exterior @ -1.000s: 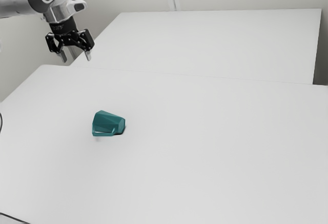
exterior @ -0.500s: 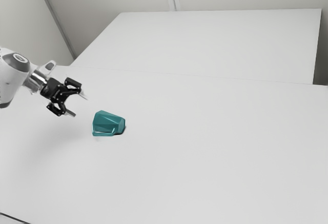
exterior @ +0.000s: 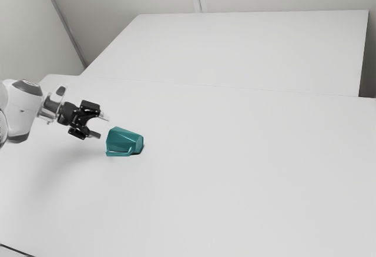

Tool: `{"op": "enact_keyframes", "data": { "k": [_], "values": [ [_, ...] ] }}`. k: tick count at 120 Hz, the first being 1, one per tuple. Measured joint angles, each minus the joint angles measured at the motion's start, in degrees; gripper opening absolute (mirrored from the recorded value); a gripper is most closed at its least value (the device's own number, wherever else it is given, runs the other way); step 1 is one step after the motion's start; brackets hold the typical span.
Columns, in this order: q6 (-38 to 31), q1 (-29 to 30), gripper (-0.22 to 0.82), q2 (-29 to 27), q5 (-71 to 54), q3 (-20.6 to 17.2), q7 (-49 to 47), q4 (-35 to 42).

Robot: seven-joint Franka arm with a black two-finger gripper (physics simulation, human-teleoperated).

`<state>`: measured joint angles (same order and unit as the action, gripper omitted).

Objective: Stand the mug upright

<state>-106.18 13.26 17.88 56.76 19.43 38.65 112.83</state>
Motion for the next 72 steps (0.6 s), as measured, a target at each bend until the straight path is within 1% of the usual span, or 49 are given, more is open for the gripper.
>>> {"op": "enact_keyframes", "data": {
  "k": [43,72],
  "values": [
    [-0.9,-1.5,0.6,2.9,4.2,-0.6,8.2,0.3],
    [-1.2,-2.2,0.6,3.3,5.9,-1.2,11.4,0.9]
  ]
}}
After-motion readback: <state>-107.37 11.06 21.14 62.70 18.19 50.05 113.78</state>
